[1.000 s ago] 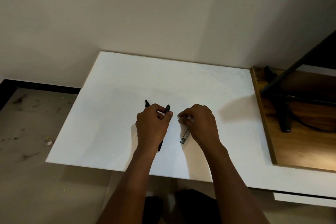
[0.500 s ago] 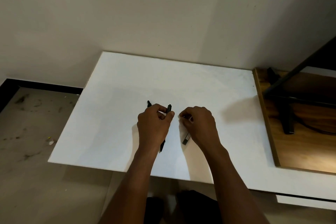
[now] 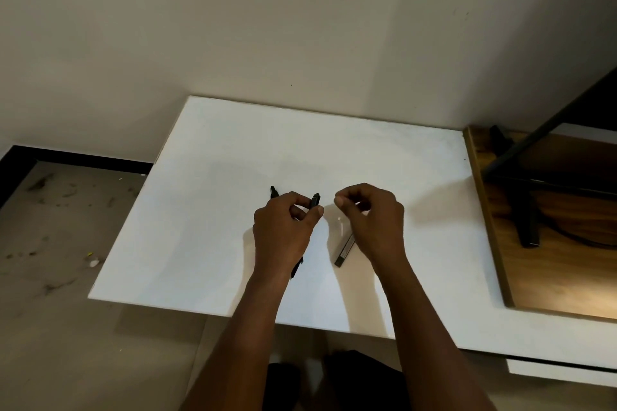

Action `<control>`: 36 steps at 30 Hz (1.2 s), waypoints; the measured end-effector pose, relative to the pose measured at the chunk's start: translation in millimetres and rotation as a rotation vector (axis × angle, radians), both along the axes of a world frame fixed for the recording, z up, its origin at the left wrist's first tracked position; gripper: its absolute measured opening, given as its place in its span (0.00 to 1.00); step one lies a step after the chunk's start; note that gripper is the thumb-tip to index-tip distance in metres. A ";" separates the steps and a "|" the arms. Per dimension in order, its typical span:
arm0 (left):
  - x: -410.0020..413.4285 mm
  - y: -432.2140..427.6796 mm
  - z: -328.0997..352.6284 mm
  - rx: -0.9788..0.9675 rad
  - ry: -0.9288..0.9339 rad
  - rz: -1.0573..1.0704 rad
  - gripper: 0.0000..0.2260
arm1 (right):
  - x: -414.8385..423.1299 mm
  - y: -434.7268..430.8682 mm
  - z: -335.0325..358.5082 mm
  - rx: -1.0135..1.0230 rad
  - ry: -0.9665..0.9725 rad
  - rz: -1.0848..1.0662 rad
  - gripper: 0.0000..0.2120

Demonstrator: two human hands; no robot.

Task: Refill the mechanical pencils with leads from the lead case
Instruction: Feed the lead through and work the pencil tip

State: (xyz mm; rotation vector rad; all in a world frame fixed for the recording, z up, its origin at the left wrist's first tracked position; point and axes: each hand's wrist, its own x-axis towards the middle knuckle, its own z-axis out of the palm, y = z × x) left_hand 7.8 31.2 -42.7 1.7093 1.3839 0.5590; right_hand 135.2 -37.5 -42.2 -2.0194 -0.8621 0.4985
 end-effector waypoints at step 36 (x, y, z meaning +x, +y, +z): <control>3.8 -3.8 -1.5 0.154 -0.166 -0.180 0.08 | 11.7 -6.7 15.0 0.116 0.275 0.075 0.04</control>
